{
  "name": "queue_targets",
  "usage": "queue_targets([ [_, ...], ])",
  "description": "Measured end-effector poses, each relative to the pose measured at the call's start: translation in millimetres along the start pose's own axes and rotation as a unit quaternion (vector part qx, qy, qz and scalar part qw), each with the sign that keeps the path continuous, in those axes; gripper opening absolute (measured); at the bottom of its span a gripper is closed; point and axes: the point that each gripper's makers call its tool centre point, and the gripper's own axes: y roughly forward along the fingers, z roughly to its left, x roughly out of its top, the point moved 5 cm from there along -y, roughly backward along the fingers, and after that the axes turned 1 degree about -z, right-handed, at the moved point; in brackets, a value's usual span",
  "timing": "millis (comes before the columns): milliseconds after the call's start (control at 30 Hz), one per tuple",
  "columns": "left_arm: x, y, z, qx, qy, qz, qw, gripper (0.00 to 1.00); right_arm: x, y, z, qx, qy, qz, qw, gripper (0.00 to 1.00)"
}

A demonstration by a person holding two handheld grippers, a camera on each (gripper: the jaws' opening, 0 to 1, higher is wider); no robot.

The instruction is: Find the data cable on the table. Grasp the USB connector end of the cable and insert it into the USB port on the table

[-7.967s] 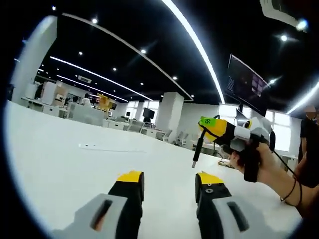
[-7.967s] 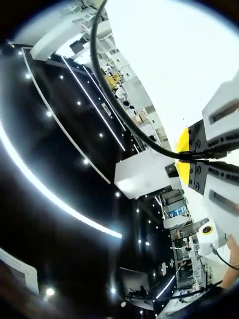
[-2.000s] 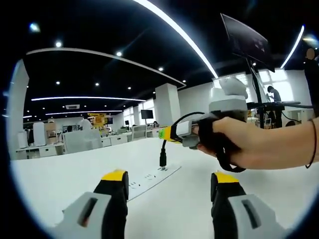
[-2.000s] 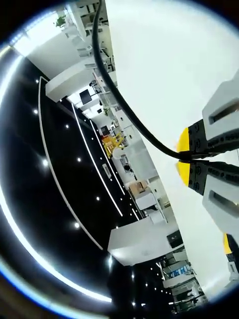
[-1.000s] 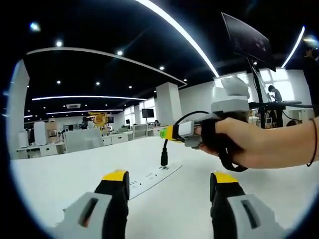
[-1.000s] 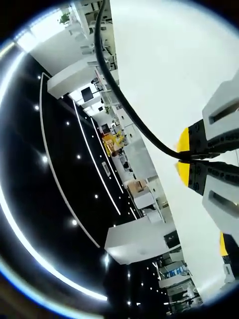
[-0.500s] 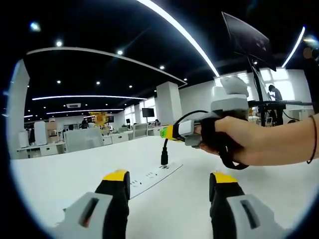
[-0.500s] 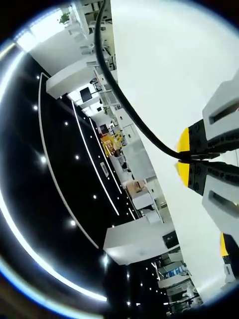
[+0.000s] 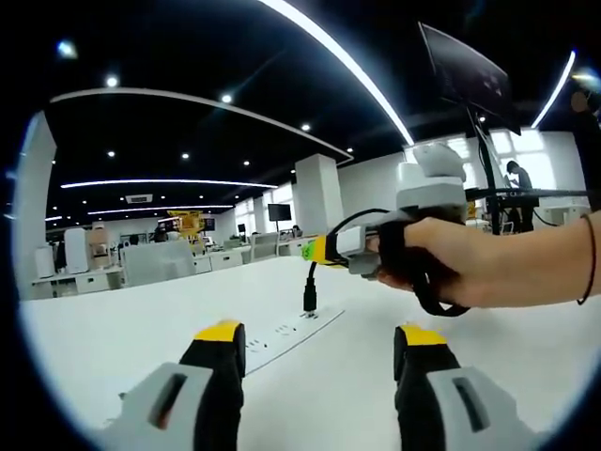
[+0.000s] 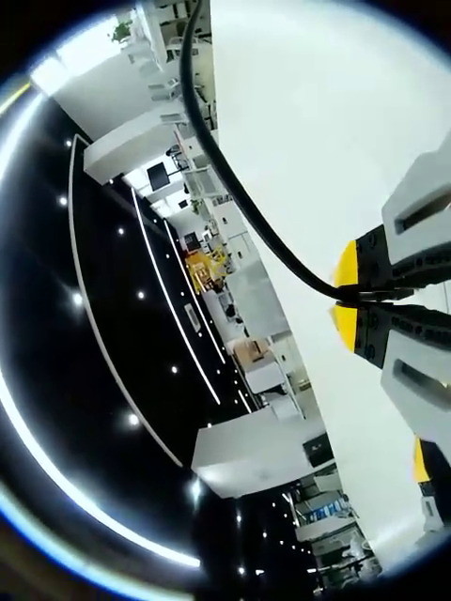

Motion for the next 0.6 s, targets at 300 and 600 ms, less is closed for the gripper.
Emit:
queue_targets([
  [300, 0.5, 0.7, 0.5, 0.002, -0.001, 0.000, 1.0000, 0.64, 1.0, 1.7, 0.5, 0.001, -0.013, 0.008, 0.9999, 0.05],
  [600, 1.0, 1.6, 1.0, 0.003, 0.000, 0.001, 1.0000, 0.63, 0.2, 1.9, 5.3, 0.008, -0.030, 0.019, 0.9993, 0.05],
])
